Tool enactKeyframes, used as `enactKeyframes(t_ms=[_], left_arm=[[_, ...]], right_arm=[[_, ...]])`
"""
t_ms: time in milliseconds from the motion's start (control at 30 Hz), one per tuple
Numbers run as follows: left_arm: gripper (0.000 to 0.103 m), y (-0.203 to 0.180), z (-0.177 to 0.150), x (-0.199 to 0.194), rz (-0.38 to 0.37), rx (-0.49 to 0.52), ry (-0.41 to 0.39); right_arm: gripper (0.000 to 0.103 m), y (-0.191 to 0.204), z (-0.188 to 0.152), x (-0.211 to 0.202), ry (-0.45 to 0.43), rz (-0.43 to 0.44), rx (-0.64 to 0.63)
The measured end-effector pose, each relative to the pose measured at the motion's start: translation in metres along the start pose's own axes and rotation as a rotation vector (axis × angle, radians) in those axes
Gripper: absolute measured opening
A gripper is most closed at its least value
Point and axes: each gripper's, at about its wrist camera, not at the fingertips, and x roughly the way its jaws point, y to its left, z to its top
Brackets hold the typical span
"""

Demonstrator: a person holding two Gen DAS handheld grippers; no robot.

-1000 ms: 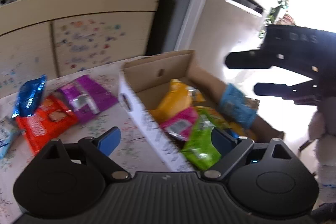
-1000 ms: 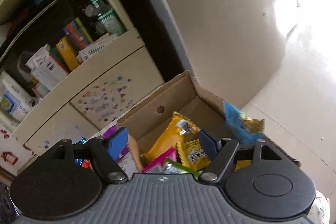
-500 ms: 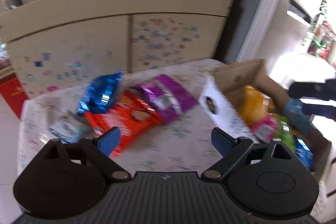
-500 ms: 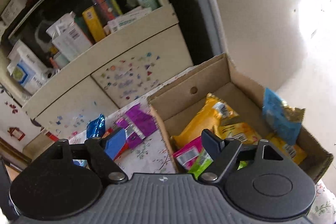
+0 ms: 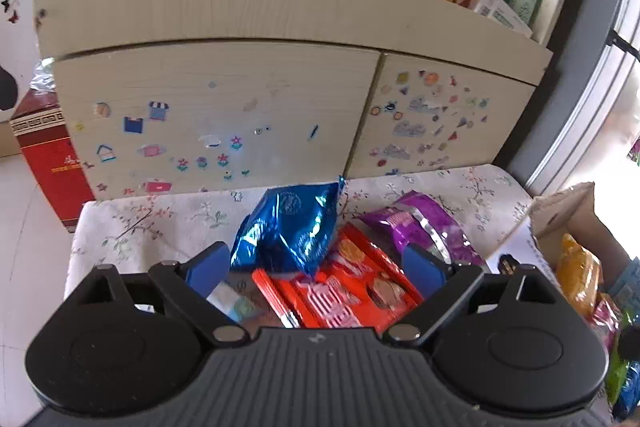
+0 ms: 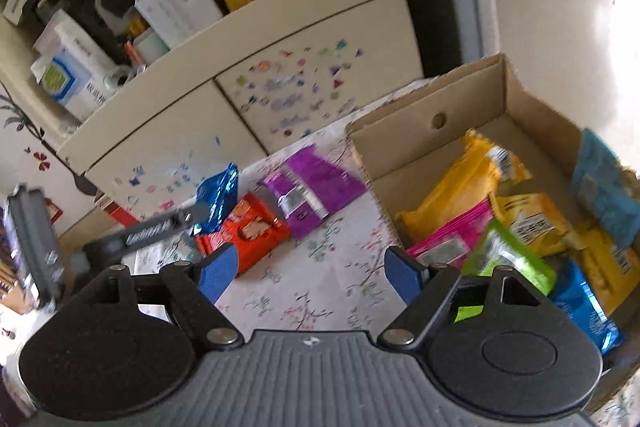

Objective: Organize snacks
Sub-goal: 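Withdraw both grippers from the box back over the snack pile, then grasp the blue foil bag with the left gripper while the right gripper approaches the red crispy packet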

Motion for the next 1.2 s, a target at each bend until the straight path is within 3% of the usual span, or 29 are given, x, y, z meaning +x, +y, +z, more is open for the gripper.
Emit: enactKeyframes(t_ms=[533, 600, 767, 867, 1200], left_arm=[[0.093, 0.019, 0.016, 0.074, -0.016, 0.047, 0.052], [0.090, 0.017, 0.016, 0.078, -0.033, 0.059, 0.049], [0.062, 0.012, 0.010, 0.089, -0.046, 0.079, 0.088], [0.057, 0.014, 0.006, 0.086, -0.055, 0.066, 0.084], [0.053, 0.003, -0.024, 0.053, -0.058, 0.210, 0.127]], right_arm=[[0.085, 0.021, -0.011, 0.034, 0.097, 0.003, -0.044], [0.085, 0.024, -0.012, 0.038, 0.103, 0.004, -0.050], [0.085, 0.027, -0.014, 0.048, 0.112, 0.012, -0.058], [0.085, 0.026, -0.015, 0.053, 0.126, 0.008, -0.041], [0.085, 0.014, -0.015, 0.057, 0.148, 0.004, 0.059]])
